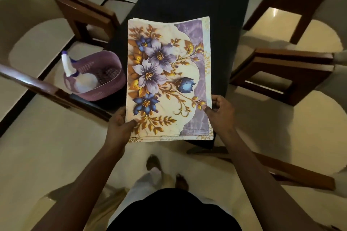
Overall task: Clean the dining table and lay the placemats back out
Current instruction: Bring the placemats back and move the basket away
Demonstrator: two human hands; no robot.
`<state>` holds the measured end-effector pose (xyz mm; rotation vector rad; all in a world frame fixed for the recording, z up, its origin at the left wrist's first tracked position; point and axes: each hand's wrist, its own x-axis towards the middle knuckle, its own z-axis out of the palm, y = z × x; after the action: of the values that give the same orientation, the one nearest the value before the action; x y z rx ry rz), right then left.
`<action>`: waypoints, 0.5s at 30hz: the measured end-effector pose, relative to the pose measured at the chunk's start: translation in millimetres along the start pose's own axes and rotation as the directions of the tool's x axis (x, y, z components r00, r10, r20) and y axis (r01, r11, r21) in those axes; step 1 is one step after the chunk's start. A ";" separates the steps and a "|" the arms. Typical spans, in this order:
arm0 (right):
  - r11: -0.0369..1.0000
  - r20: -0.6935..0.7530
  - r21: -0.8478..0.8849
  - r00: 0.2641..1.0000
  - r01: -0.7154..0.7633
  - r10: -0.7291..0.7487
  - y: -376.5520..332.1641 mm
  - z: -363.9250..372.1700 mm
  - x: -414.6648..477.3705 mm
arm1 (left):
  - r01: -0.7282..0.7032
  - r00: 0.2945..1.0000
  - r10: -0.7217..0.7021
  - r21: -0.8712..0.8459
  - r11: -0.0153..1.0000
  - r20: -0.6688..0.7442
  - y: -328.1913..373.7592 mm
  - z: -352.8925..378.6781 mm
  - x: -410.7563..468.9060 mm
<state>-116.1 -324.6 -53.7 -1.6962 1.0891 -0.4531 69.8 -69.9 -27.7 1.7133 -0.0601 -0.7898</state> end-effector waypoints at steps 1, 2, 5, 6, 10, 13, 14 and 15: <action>1.000 -0.015 0.009 0.999 -0.028 0.028 6.5 0.0 2.9 | 0.005 1.000 -0.005 0.021 1.000 0.026 0.7 4.6 10.6; 0.999 -0.030 0.018 0.998 -0.047 0.048 10.7 0.6 5.2 | 0.010 0.999 -0.012 0.039 0.999 0.045 1.1 8.4 20.2; 0.994 -0.077 0.023 0.991 -0.107 0.109 25.0 5.9 10.9 | 0.040 0.995 -0.050 0.107 0.993 0.087 2.1 16.1 45.9; 0.992 -0.090 0.021 0.988 -0.123 0.125 28.7 7.6 12.4 | 0.054 0.993 -0.067 0.128 0.990 0.099 2.3 18.1 54.0; 0.978 -0.130 0.025 0.969 -0.207 0.208 39.9 16.3 16.0 | 0.088 0.982 -0.119 0.209 0.974 0.144 2.9 23.4 78.5; 0.967 -0.161 0.002 0.955 -0.254 0.251 46.5 22.5 13.6 | 0.100 0.974 -0.147 0.251 0.963 0.173 0.4 27.9 90.8; 0.965 -0.168 -0.005 0.951 -0.263 0.258 47.9 24.2 12.4 | 0.107 0.971 -0.157 0.260 0.960 0.178 -1.3 28.8 93.6; 0.963 -0.172 -0.015 0.950 -0.269 0.262 49.8 25.5 11.4 | 0.116 0.970 -0.168 0.266 0.957 0.178 -3.4 29.9 95.5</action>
<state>-113.8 -323.2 -110.8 -1.5353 1.4368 -0.4095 126.3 -135.6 -77.8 1.8896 -0.1834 -1.0995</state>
